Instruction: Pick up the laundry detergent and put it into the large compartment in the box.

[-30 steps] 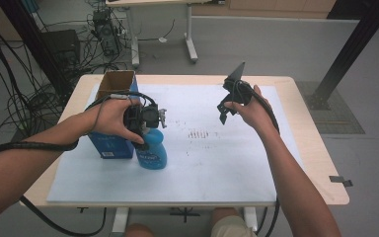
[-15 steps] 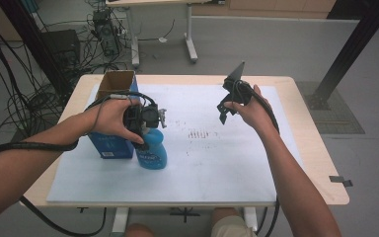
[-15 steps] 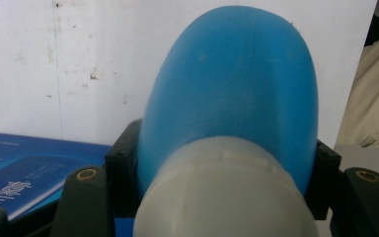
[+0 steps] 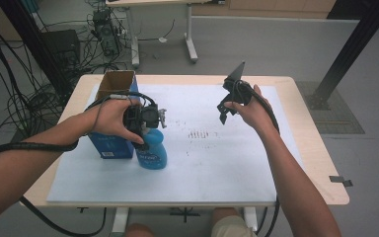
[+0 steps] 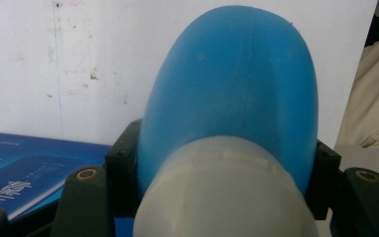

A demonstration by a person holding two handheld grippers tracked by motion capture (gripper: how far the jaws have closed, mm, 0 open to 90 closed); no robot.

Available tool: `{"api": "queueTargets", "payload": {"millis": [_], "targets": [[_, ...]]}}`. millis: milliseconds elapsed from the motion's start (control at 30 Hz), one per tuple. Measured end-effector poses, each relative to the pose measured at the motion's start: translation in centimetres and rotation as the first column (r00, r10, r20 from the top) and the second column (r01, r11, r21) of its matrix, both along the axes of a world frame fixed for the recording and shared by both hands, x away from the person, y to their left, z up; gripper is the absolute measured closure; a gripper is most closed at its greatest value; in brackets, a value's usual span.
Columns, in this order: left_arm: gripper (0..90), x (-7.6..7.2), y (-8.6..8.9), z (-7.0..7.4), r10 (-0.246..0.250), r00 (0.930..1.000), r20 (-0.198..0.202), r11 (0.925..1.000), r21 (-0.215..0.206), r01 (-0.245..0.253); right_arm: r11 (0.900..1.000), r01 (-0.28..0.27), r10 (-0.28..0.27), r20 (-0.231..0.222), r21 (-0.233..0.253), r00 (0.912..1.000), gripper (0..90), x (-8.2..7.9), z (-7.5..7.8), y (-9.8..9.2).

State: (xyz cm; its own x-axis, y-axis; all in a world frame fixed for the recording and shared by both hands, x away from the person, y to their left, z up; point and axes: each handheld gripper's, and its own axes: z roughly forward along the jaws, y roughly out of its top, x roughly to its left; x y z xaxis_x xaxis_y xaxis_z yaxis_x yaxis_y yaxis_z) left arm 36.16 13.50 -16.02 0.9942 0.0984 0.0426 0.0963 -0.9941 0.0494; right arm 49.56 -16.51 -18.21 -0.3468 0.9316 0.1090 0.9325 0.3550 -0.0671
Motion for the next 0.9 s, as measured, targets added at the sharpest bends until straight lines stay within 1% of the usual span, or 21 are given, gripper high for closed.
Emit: {"api": "queueTargets", "payload": {"millis": [367, 733, 900], "targets": [[36.9, -0.07, 0.11, -0.04, 0.002, 1.0, 0.002, 1.0, -0.006, -0.002, 1.0, -0.003, 0.003, -0.001, -0.002, 1.0, 10.7, 0.02, -0.08, 0.21], [36.8, -0.16, -0.15, 0.05, 0.001, 1.0, 0.006, 1.0, 0.008, -0.001, 1.0, -0.008, 0.008, 0.002, 0.0, 1.0, 10.7, -0.11, -0.02, 0.26], [36.9, -0.13, -0.16, 0.04, 0.006, 1.0, 0.005, 0.9999, 0.008, -0.006, 1.0, -0.001, 0.001, 0.003, 0.001, 1.0, 10.7, -0.15, 0.04, 0.22]]}}
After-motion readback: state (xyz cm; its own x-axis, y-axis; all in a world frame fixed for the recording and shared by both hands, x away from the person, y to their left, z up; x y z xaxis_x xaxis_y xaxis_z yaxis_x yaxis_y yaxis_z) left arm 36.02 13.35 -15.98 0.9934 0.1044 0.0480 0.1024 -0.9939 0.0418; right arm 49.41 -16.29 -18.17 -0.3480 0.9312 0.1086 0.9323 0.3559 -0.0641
